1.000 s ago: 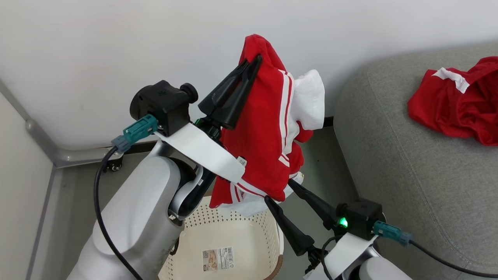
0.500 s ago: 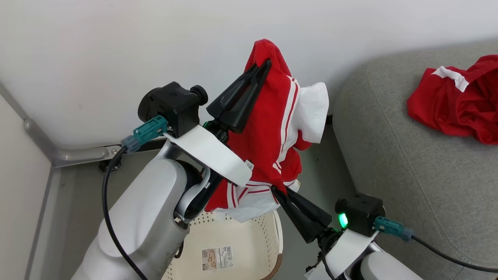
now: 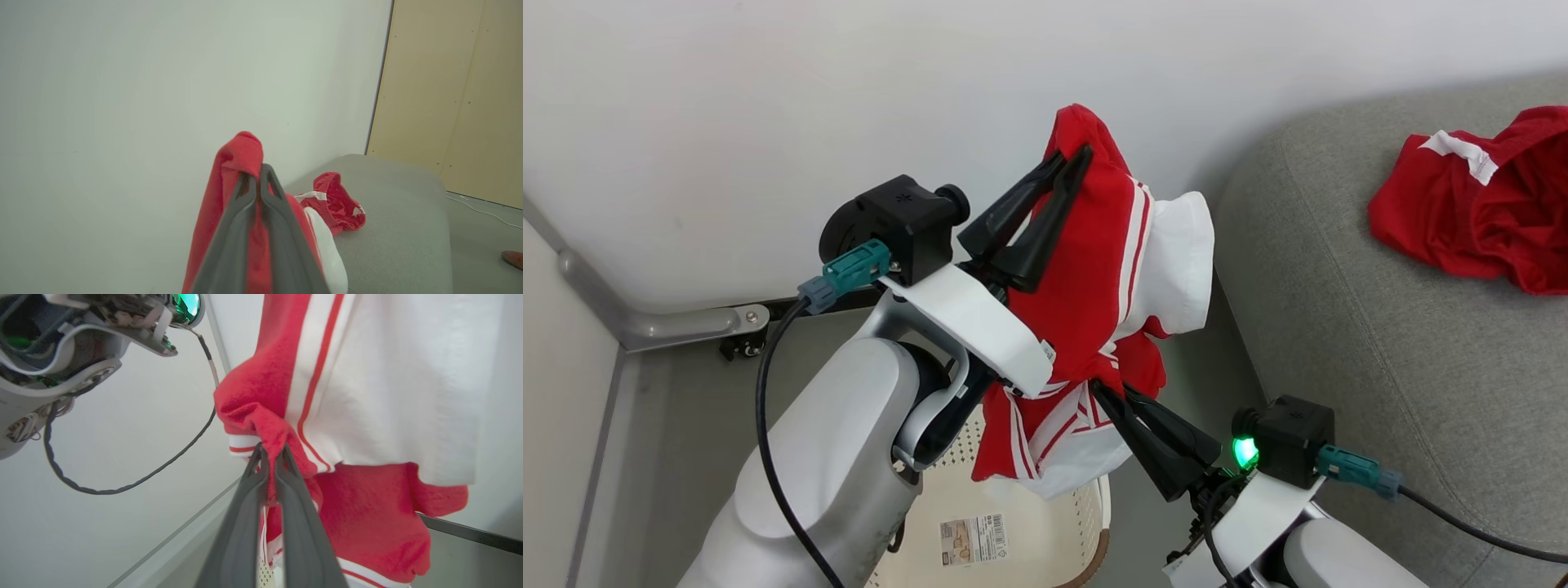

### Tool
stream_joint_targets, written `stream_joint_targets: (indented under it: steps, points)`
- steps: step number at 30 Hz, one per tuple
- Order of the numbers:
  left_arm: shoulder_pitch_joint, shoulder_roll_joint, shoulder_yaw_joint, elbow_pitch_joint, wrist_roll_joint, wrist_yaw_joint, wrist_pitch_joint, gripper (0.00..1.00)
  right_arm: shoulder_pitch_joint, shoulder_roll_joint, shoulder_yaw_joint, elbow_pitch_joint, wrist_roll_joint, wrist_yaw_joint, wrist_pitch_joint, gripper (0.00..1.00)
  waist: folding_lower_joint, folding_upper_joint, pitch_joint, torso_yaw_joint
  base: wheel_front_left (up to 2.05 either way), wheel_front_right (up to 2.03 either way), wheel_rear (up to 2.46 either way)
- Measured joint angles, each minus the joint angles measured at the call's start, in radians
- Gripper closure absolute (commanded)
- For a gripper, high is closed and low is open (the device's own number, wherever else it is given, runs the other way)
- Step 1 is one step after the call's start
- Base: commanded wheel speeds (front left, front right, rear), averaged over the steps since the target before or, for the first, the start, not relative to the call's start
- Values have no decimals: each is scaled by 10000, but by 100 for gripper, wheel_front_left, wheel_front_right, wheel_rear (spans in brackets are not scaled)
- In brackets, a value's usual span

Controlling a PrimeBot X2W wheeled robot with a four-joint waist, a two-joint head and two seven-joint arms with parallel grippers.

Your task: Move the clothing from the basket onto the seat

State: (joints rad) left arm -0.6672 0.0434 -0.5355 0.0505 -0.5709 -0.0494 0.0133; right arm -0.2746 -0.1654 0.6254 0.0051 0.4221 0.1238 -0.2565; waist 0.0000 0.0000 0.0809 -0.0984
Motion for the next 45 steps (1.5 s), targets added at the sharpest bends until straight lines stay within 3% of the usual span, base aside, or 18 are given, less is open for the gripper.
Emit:
stream_joint_targets:
  steps: [27,45]
  points:
    - [226,31,-38,230,0,295,299,0,3,-313,-105,-232,-29,-2,0,100,0,0,-176,-52,0,0,0]
    - [227,12,-456,240,-100,278,485,0,321,-529,-1925,-855,-905,-2,0,100,0,0,-45,-421,0,0,0]
